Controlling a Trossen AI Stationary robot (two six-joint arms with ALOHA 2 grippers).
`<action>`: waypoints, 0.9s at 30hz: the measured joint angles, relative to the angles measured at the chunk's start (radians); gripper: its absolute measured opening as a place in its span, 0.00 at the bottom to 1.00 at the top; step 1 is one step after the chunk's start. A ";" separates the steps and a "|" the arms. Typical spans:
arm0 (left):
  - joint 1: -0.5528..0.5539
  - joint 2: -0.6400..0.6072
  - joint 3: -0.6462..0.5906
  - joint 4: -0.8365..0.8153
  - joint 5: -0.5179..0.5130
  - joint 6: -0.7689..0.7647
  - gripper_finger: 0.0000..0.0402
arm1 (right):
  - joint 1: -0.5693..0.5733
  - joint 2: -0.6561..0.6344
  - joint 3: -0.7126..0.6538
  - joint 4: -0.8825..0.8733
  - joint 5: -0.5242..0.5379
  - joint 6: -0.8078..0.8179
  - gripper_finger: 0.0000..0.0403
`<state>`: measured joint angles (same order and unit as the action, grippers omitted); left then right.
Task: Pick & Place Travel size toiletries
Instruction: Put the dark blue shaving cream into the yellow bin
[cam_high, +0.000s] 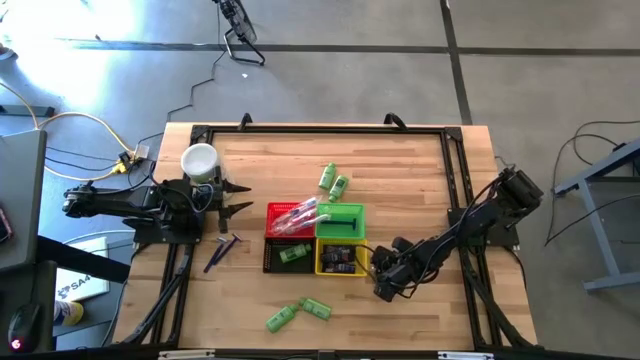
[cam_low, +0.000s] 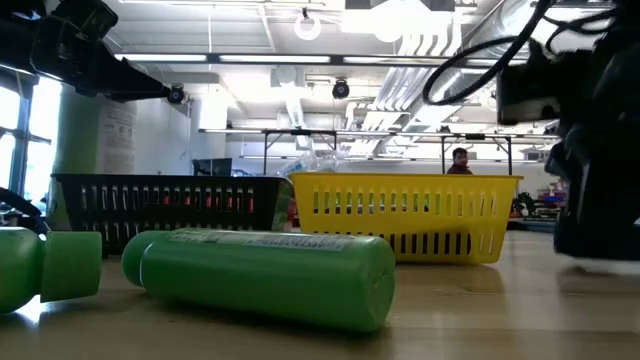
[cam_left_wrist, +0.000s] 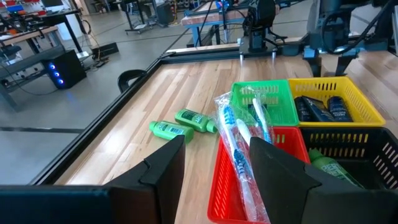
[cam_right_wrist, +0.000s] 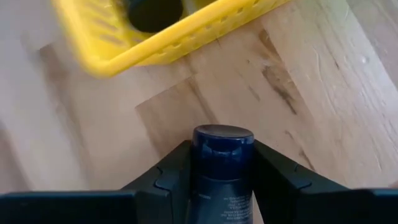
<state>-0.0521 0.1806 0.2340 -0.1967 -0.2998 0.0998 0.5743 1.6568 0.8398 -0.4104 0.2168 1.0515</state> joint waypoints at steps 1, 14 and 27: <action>0.000 0.000 0.000 0.000 0.000 0.000 0.44 | 0.000 -0.010 0.000 -0.007 0.000 0.000 0.32; 0.000 0.000 0.000 0.000 0.000 0.000 0.44 | -0.059 -0.181 0.000 -0.016 0.026 -0.026 0.33; 0.000 0.000 0.000 0.000 0.000 0.000 0.44 | -0.130 -0.252 0.000 0.321 0.174 -0.324 0.33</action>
<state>-0.0525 0.1805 0.2340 -0.1963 -0.2999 0.0998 0.4445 1.4046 0.8402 -0.0893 0.3911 0.7277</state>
